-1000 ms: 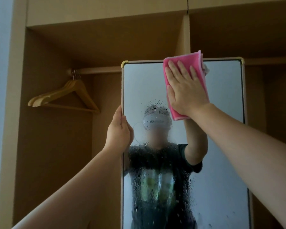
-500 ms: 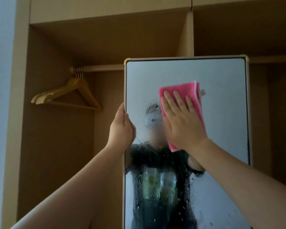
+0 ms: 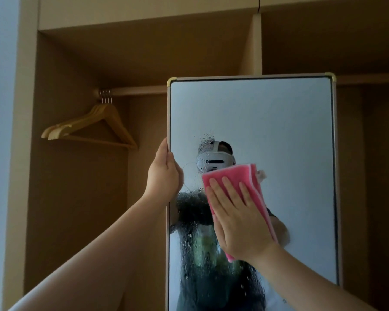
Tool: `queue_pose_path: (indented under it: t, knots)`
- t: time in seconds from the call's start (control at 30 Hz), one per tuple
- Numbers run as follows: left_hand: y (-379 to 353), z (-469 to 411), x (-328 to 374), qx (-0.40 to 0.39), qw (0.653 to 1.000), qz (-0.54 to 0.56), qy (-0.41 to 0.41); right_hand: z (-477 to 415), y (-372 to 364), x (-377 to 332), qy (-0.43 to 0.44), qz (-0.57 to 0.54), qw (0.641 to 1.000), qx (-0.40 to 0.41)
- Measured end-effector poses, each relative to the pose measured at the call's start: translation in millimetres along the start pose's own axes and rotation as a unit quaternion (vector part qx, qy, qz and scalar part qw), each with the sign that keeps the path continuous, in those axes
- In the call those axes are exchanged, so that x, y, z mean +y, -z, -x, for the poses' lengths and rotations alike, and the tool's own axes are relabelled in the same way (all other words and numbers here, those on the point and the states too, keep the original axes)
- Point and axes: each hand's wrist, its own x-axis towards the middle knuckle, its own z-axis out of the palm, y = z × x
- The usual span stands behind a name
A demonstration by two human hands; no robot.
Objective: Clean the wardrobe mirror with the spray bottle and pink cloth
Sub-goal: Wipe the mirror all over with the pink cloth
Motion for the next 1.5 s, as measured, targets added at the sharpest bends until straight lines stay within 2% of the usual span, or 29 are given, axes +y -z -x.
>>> queue_pose_path:
  t: [0.2,0.4,0.53,0.83,1.1,1.5]
  knots:
    - [6.3,0.3,1.9,-0.02,0.997,0.049,0.047,0.6,1.3,0.9,0.019,0.006,1.0,-0.01]
    - [18.3,10.7,-8.8,-0.08,0.987,0.061,0.122,-19.2,9.8,13.4,0.051,0.022,0.998,-0.02]
    - [25.3,16.7,-18.4,-0.099,0.988,0.011,0.115,-51.0,20.9,20.8,0.051,0.032,0.998,-0.017]
    - [40.8,32.7,-31.6,-0.154,0.979,-0.095,0.094,-143.7,42.0,41.6,-0.005,0.072,0.997,-0.012]
    - [43.7,38.1,-43.4,-0.155,0.978,-0.111,0.08,-201.9,48.5,46.6,-0.047,0.083,0.995,0.023]
    - [43.5,38.3,-44.8,-0.159,0.978,-0.121,0.066,-212.7,44.9,35.3,-0.027,0.095,0.995,0.022]
